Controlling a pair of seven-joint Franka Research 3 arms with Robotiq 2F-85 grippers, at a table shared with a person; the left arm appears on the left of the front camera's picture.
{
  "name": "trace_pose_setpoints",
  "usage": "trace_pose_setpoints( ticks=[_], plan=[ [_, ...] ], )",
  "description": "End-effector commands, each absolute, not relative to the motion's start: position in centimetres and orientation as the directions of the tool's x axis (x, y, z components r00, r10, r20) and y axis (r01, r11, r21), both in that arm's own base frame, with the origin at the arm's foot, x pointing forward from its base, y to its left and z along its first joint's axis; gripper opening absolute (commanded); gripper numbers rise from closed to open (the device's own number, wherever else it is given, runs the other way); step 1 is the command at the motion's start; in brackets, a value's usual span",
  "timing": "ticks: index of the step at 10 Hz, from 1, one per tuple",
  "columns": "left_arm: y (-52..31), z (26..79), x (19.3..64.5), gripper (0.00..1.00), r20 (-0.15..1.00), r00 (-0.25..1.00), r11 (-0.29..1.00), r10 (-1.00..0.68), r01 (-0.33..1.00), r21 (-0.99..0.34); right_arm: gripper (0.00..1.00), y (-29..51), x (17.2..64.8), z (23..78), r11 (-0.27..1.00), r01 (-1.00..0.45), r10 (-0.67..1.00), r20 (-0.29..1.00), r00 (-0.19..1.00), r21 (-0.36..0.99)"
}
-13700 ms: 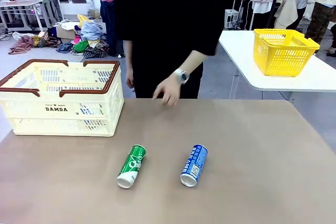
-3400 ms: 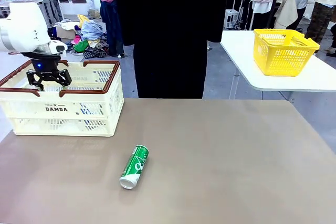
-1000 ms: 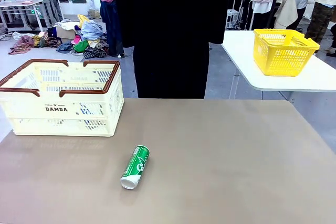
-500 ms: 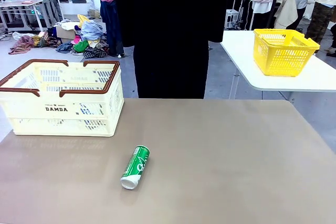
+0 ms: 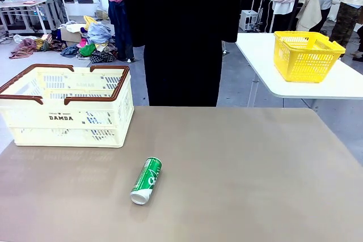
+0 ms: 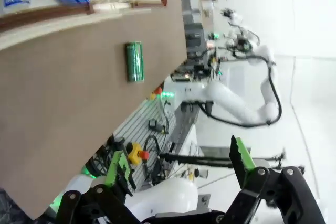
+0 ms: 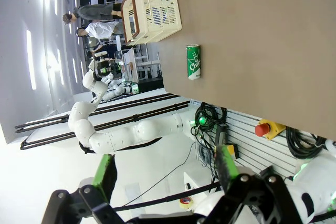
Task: Place the drinks into the Shopping basket.
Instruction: Pick up one drink and place it into the Shopping basket.
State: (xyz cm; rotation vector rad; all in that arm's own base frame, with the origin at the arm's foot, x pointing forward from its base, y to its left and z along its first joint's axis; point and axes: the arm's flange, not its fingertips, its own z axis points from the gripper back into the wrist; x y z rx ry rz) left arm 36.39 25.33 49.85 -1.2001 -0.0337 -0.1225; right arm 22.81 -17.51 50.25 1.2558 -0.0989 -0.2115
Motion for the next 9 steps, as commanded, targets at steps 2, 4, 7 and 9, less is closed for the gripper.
trace_pose_setpoints(
  ticks=[2, 4, 7, 9],
  plan=[
    [25.3, 49.8, 36.4, 1.00, 0.091, 0.993, 0.357, -0.077, 0.113, -0.927, 1.00, -17.8, 22.6, 50.3, 0.305, 0.088, -0.199, -0.027, 0.980, 0.948],
    [25.3, 49.8, 36.4, 1.00, 0.091, 0.993, 0.357, -0.077, 0.113, -0.927, 1.00, -17.8, 22.6, 50.3, 0.305, 0.088, -0.199, -0.027, 0.980, 0.948],
    [25.3, 49.8, 36.4, 1.00, 0.091, 0.993, 0.357, -0.077, 0.113, -0.927, 1.00, -17.8, 22.6, 50.3, 0.305, 0.088, -0.199, -0.027, 0.980, 0.948],
    [25.3, 49.8, 36.4, 1.00, 0.091, 0.993, 0.357, -0.077, 0.113, -0.927, 1.00, -17.8, 22.6, 50.3, 0.305, 0.088, -0.199, -0.027, 0.980, 0.948]
  ],
)
